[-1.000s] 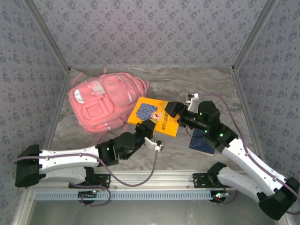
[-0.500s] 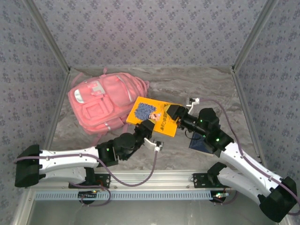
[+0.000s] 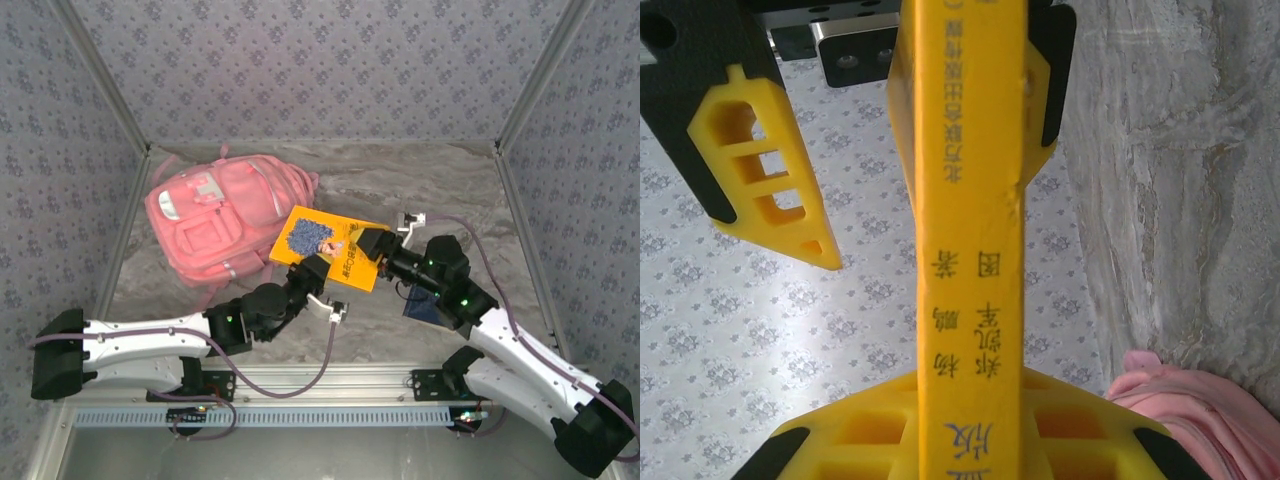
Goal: Pack books, pencil case, and school supplies into a backpack
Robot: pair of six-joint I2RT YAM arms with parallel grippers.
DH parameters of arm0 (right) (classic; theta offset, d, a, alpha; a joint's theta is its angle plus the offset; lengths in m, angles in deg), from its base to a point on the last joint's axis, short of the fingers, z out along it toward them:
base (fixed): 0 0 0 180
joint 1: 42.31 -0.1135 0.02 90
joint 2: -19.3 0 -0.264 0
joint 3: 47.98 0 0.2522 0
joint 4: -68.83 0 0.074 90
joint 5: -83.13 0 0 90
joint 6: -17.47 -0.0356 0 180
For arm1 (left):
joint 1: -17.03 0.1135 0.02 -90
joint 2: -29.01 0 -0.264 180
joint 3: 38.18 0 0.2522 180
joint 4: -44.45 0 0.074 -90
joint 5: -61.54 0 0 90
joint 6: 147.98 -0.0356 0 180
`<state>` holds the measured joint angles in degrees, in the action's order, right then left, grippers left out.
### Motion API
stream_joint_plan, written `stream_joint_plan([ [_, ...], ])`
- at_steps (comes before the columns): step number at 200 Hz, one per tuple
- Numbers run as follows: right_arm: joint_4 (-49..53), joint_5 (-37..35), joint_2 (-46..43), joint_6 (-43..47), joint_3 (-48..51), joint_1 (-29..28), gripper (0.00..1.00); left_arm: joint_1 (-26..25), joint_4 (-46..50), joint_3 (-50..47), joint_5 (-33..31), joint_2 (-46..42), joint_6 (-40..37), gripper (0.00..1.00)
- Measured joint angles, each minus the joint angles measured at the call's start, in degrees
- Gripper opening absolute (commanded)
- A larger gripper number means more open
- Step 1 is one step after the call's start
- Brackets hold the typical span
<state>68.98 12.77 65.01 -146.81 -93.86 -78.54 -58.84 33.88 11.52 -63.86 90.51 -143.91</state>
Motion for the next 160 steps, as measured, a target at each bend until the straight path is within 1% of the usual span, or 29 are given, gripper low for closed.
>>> stream_joint_plan([
  [37, -0.2, 0.9, -1.7, -0.3, 1.5, 0.4, 0.59, 0.0, 0.0, 0.0, 0.0, 0.0, 0.0, 0.0],
  [54, -0.4, 1.1, -2.1, -0.6, 1.9, 0.5, 0.55, 0.0, 0.0, 0.0, 0.0, 0.0, 0.0, 0.0],
  [65, -0.5, 1.2, -2.3, -0.9, 2.1, 0.7, 0.5, 0.0, 0.0, 0.0, 0.0, 0.0, 0.0, 0.0],
  [76, -0.7, 1.2, -2.3, -1.4, 2.2, 0.7, 0.42, 0.0, 0.0, 0.0, 0.0, 0.0, 0.0, 0.0],
  [89, -0.8, 1.1, -2.3, -2.0, 2.3, 0.8, 0.28, 0.0, 0.0, 0.0, 0.0, 0.0, 0.0, 0.0],
  [117, -0.9, 0.9, -2.3, -2.5, 2.6, 1.2, 0.02, 0.0, -1.2, 0.0, -0.1, 0.0, -0.2, 0.0],
  [119, -0.9, 1.0, -2.3, -2.9, 2.6, 1.2, 0.0, 0.0, -1.2, 0.0, -0.1, 0.0, -0.2, 0.03],
  [123, -0.9, 1.0, -2.3, -2.7, 2.6, 1.2, 0.0, 0.0, -1.2, 0.0, -0.1, 0.0, -0.2, 0.08],
  [135, -0.8, 1.0, -2.4, -2.7, 2.7, 1.4, 0.0, 0.0, -1.3, -0.2, -0.1, 0.0, -0.1, 0.3],
  [144, -0.3, 1.0, -2.9, -2.7, 2.7, 1.6, 0.0, 0.0, -1.3, -0.2, 0.0, 0.0, -0.1, 0.42],
  [152, 0.7, 1.0, -3.5, -2.6, 2.7, 2.3, 0.0, 0.0, -1.0, -0.2, 0.0, -0.1, -0.1, 0.5],
  [160, 2.2, 1.1, -4.3, -2.4, 2.7, 3.4, 0.0, 0.0, -0.4, -0.2, 0.0, -0.3, 0.9, 0.53],
])
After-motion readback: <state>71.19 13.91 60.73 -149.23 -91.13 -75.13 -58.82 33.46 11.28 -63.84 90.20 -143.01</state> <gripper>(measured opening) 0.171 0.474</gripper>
